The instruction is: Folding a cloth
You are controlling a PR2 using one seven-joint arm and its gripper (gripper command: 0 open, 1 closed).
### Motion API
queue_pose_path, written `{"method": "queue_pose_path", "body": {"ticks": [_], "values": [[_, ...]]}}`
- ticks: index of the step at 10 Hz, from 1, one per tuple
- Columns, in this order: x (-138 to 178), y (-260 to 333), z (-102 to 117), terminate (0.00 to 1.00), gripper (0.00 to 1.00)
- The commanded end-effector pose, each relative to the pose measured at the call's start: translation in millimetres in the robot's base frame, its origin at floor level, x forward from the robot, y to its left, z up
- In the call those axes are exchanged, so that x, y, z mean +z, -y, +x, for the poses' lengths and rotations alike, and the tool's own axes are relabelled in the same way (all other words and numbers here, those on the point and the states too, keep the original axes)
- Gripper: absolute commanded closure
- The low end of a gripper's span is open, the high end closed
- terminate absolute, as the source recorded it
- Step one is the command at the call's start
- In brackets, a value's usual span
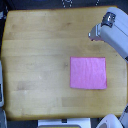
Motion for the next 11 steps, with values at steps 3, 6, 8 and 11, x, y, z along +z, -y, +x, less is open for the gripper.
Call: {"method": "queue_pose_path", "body": {"ticks": [3,6,8,11], "values": [[-2,5,-4,0.0,0.0],[5,31,-35,0.0,0.0],[2,48,-62,0.0,0.0],[-6,64,-86,0.0,0.0]]}}
